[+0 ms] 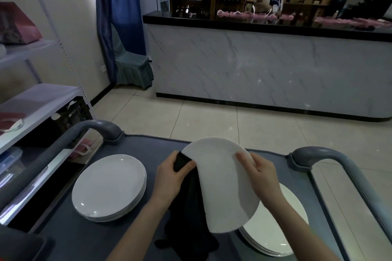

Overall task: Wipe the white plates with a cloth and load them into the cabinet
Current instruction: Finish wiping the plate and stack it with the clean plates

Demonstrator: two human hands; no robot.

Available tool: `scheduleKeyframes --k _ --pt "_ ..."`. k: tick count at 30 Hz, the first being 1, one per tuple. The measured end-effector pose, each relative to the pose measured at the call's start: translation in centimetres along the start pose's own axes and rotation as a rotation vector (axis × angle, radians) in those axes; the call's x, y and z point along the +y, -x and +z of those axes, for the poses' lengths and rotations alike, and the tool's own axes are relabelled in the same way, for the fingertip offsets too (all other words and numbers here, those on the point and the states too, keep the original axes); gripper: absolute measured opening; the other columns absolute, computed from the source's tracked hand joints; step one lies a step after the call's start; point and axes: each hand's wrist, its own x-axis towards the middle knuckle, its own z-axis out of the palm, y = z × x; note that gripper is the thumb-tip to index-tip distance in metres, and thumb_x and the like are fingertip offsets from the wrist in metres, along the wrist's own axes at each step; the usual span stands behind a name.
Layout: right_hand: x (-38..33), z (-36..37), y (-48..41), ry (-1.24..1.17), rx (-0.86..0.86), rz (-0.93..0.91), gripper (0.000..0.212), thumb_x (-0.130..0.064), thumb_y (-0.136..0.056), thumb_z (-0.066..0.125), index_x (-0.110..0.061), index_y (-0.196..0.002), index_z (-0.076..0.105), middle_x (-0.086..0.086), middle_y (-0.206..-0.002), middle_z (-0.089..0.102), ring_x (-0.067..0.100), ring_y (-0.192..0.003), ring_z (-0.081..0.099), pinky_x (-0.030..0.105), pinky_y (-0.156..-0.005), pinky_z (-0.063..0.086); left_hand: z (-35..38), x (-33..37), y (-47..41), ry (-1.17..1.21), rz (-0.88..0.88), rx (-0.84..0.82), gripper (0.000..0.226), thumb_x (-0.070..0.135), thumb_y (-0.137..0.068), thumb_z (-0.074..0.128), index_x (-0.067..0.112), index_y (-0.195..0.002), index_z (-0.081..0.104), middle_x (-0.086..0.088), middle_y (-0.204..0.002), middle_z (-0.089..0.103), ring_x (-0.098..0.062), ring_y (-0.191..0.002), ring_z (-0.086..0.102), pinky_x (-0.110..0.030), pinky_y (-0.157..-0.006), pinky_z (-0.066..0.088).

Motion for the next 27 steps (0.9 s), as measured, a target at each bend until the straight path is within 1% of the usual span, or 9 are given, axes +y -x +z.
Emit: scheduleKeyframes --k 5,8,12,14,17,20,22,25,27 --pt "-1.9 -0.1 -1.1 0.200 -0.220 -0.145 0.049 -0.043 -0.093 0.061 -0.012 -0.059 0.044 -0.010 -0.054 0.035 0.004 -0.052 0.032 0.023 -0.050 0.026 0.2 1.6 -1.7 -0.175 0.097 -0.226 0.028 0.033 -0.081 0.078 0.027 -0.067 0.054 0.014 -0.059 0.053 0.001 -0.056 0.044 -0.015 -0.053 0.035" --pt "-2.3 -0.1 -1.1 0.105 -0.062 -0.112 0.051 -0.040 -0.094 0.061 -0.016 -0.055 0.037 -0.010 -0.053 0.031 0.006 -0.052 0.029 0.022 -0.049 0.022 0.6 1.0 -1.2 -0.020 -0.014 0.042 0.029 0.032 -0.083 0.075 0.013 -0.072 0.056 0.006 -0.061 0.057 -0.006 -0.059 0.047 -0.022 -0.056 0.037" --pt "-2.3 2.8 0.7 -0.229 0.347 0.106 0.054 -0.040 -0.095 0.058 -0.019 -0.056 0.028 -0.011 -0.052 0.028 0.007 -0.051 0.026 0.017 -0.046 0.023 3.2 0.5 1.2 0.189 -0.286 0.466 0.016 0.034 -0.089 0.067 0.025 -0.079 0.059 0.008 -0.078 0.066 -0.008 -0.076 0.060 -0.021 -0.064 0.043" --pt "-1.5 4.0 1.5 -0.307 0.383 0.199 0.053 -0.043 -0.097 0.054 -0.026 -0.052 0.030 -0.012 -0.052 0.031 0.006 -0.051 0.028 0.018 -0.049 0.027 4.1 0.1 1.9 0.236 -0.348 0.512 0.016 0.033 -0.090 0.067 0.025 -0.081 0.057 0.007 -0.083 0.065 -0.004 -0.079 0.059 -0.020 -0.066 0.042" --pt "-0.1 3.0 1.3 -0.184 0.234 0.181 0.047 -0.042 -0.097 0.053 -0.027 -0.054 0.041 -0.013 -0.052 0.042 0.004 -0.050 0.036 0.026 -0.055 0.031 2.9 -0.7 1.7 0.239 -0.315 0.415 0.013 0.027 -0.090 0.069 0.019 -0.084 0.060 0.002 -0.085 0.068 -0.015 -0.082 0.063 -0.026 -0.068 0.045" --pt "-0.1 0.5 -0.5 -0.003 0.047 0.024 0.018 -0.040 -0.092 0.063 -0.034 -0.075 0.063 -0.019 -0.071 0.067 0.000 -0.066 0.059 0.014 -0.058 0.043 0.9 -0.7 0.8 0.106 -0.161 0.279 0.017 0.028 -0.086 0.073 0.022 -0.077 0.060 0.009 -0.072 0.067 -0.009 -0.071 0.061 -0.021 -0.061 0.046" --pt "-0.9 -0.3 -1.7 0.138 -0.133 -0.066 0.008 -0.043 -0.088 0.067 -0.038 -0.082 0.064 -0.021 -0.079 0.068 -0.002 -0.074 0.061 0.011 -0.062 0.043 0.3 -0.3 0.2 -0.002 -0.042 0.100 0.025 0.030 -0.084 0.075 0.019 -0.072 0.056 0.007 -0.064 0.061 -0.004 -0.060 0.052 -0.019 -0.056 0.040" --pt "-1.5 0.3 -2.5 0.272 -0.378 -0.146 0.040 -0.050 -0.089 0.062 -0.022 -0.064 0.050 -0.013 -0.059 0.050 0.004 -0.056 0.045 0.022 -0.054 0.034 0.6 0.3 -0.6 -0.170 0.097 -0.089 0.033 0.034 -0.079 0.078 0.016 -0.069 0.053 0.000 -0.065 0.055 -0.001 -0.057 0.044 -0.017 -0.055 0.035" --pt "-1.6 0.7 -2.4 0.247 -0.367 -0.172 0.051 -0.047 -0.091 0.062 -0.017 -0.059 0.037 -0.011 -0.055 0.034 0.005 -0.053 0.031 0.025 -0.051 0.025 0.8 0.6 -0.6 -0.158 0.101 -0.099 0.034 0.034 -0.079 0.078 0.016 -0.067 0.052 0.002 -0.061 0.052 -0.001 -0.056 0.043 -0.017 -0.055 0.035"
